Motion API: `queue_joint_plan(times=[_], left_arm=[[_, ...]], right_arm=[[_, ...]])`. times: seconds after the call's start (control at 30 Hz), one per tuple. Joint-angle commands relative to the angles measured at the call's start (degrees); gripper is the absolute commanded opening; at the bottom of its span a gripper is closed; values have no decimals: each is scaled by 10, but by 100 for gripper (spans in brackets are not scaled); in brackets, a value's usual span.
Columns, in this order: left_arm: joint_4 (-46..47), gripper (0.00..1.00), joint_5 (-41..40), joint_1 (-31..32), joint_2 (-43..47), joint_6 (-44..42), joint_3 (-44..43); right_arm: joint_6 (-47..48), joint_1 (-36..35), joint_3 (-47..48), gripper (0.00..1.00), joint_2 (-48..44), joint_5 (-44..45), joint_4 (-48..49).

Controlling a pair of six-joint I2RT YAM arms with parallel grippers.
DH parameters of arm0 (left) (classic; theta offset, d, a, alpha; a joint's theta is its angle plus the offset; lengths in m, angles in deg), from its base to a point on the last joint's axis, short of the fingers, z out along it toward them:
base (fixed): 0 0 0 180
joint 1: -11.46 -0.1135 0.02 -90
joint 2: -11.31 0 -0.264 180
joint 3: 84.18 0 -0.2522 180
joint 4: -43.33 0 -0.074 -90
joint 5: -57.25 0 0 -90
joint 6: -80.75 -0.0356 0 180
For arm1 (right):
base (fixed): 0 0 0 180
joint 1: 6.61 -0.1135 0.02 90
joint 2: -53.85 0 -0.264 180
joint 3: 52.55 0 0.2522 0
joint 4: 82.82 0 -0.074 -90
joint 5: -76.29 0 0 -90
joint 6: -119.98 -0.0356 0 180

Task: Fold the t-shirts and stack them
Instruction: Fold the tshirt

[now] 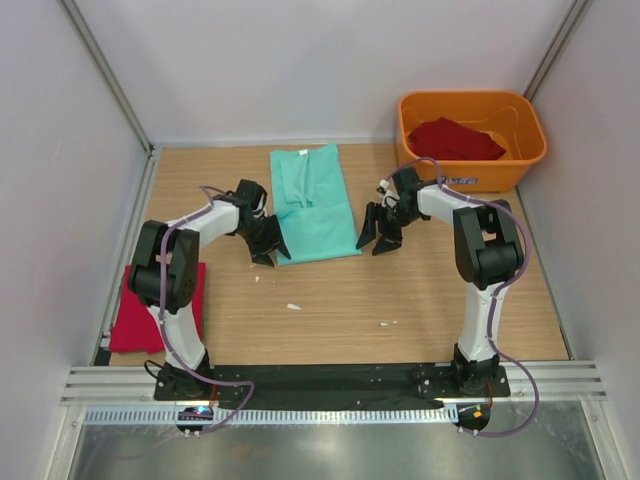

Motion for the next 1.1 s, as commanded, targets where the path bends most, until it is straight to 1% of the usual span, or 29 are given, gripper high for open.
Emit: queue_joint_plan(times=[0.0,0.03,0.13,0.17,0.23,0.27,0.3,0.33,0.37,0.4,0.47,0.5,0.53,0.57,0.6,0.63,0.67,0.7,0.73,0.77,0.8,0.83,0.87,0.9,0.93,0.97,1.0,1.03,1.07], left_arm=[[54,52,11,-1,-4,3,-8],[57,52,5,0,-2,2,-5],[62,48,-3,0,-6,7,3],[63,47,1,2,-6,8,7],[65,43,2,4,-5,14,13],[65,41,0,6,-4,17,18],[64,36,3,5,-4,20,21],[64,32,4,8,0,24,29],[64,28,5,10,1,26,33],[64,16,8,11,3,29,37],[63,5,8,16,14,38,58],[62,0,9,18,20,43,67],[61,0,7,21,36,47,86],[61,0,7,29,47,55,98],[58,0,6,33,58,59,108],[45,0,0,41,70,65,131],[41,0,-2,46,102,69,144],[29,0,-3,51,118,81,158],[21,0,-9,63,138,88,185],[11,0,-11,69,172,94,198],[-8,0,-13,77,193,108,210],[-15,0,-18,93,212,116,235],[-20,3,-18,102,255,128,248],[-28,8,-19,112,274,147,260],[-33,14,-23,126,292,158,279],[-38,29,-21,130,309,163,285],[-50,35,-21,133,335,167,290],[-61,41,-25,134,348,165,287],[-72,46,-32,134,356,160,280]], right_arm=[[16,-11,-8,61,-10,-6,57],[16,-13,-8,61,-4,-5,60],[10,-18,1,53,9,-7,69],[8,-20,8,48,12,-9,67],[6,-25,12,42,14,-9,64],[6,-27,12,37,13,-8,59],[6,-29,9,33,12,-8,58],[5,-30,-2,26,7,-9,59],[4,-30,-9,23,3,-10,58],[3,-30,-18,19,-1,-12,59],[1,-31,-51,10,-23,-16,60],[0,-34,-64,10,-34,-16,62],[-1,-36,-79,9,-45,-16,62],[-3,-36,-114,7,-60,-16,67],[-8,-37,-134,7,-90,-16,70],[-17,-38,-179,7,-108,-16,73],[-23,-38,-201,7,-127,-20,76],[-26,-40,-226,7,-168,-21,79],[-39,-44,-274,7,-191,-21,80],[-47,-51,-298,7,-214,-22,81],[-58,-57,-322,8,-266,-23,84],[-70,-63,-365,9,-289,-24,86],[-90,-80,-386,10,-314,-23,86],[-103,-86,-402,14,-334,-16,86],[-111,-90,-429,25,-372,-12,83],[-120,-91,-438,29,-388,-8,77],[-120,-91,-444,33,-401,7,70],[-114,-91,-437,43,-421,25,60],[-110,-91,-430,49,-424,41,42]])
